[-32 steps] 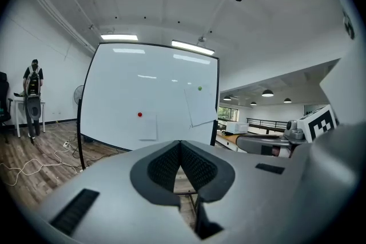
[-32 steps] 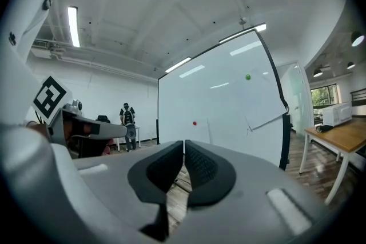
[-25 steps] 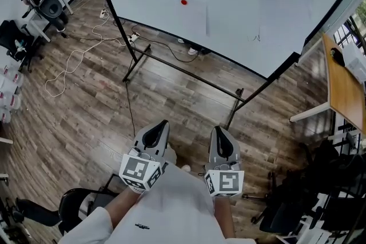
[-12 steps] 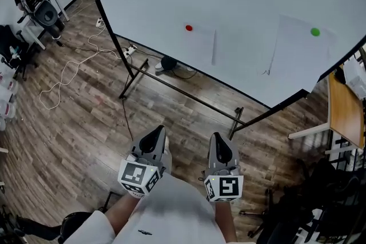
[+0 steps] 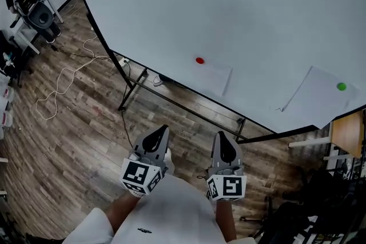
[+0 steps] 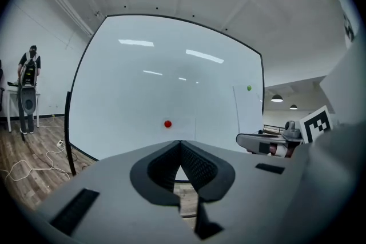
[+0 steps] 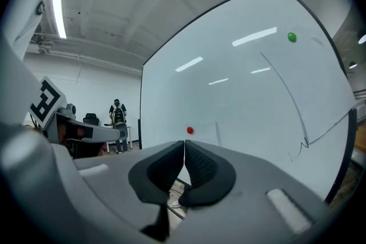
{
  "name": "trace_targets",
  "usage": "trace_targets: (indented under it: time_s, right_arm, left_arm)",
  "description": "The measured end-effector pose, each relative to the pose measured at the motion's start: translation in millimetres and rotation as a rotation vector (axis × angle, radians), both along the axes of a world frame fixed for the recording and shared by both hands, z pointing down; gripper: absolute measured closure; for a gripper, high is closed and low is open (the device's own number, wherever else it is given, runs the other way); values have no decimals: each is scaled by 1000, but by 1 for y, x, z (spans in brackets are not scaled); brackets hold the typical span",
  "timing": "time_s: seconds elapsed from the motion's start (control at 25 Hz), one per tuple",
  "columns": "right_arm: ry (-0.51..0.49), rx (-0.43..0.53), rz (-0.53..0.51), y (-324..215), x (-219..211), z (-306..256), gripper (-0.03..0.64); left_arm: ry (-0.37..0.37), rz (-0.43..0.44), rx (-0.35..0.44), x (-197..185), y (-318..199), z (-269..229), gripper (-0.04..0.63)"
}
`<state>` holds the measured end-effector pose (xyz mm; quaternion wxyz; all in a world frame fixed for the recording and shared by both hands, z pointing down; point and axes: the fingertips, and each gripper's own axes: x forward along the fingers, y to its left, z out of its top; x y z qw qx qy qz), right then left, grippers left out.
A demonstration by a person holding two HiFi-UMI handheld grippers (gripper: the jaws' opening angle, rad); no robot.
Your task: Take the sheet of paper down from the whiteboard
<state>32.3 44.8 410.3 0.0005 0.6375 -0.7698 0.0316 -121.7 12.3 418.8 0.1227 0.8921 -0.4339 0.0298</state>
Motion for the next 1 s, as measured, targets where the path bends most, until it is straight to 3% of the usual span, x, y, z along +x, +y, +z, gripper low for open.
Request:
trace_targets:
  time_s: [0.4, 0.6, 1.0]
  right_arm:
    - [12, 0, 48, -81, 30, -7, 615]
    - [-22, -42, 22, -107, 49, 1, 615]
    - [-18, -31, -55, -133, 77, 0, 613]
  left_arm:
    - [-9, 62, 19, 31, -86, -9, 589]
    - [-25, 19, 18, 46, -103, -14, 589]
    - [-20, -55, -2, 67, -120, -10, 589]
